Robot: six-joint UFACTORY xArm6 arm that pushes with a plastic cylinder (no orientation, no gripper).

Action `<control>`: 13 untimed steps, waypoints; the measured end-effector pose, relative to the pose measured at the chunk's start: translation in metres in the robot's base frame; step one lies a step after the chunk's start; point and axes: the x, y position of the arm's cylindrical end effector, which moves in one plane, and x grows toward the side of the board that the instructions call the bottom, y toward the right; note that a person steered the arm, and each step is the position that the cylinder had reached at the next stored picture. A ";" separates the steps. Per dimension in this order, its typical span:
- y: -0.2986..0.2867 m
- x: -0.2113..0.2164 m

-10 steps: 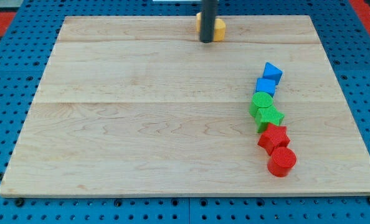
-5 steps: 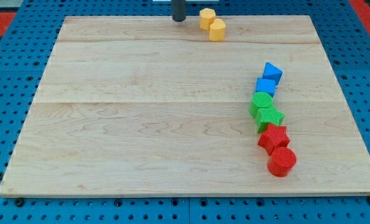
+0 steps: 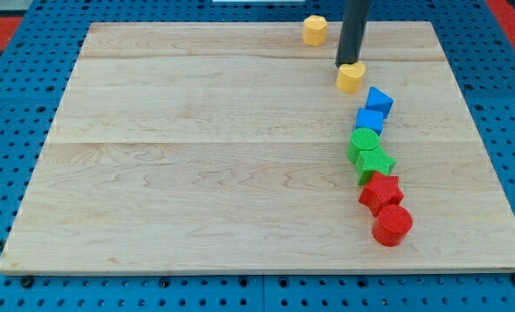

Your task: Place the yellow heart to the top of the blue triangle

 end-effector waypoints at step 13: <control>-0.068 -0.111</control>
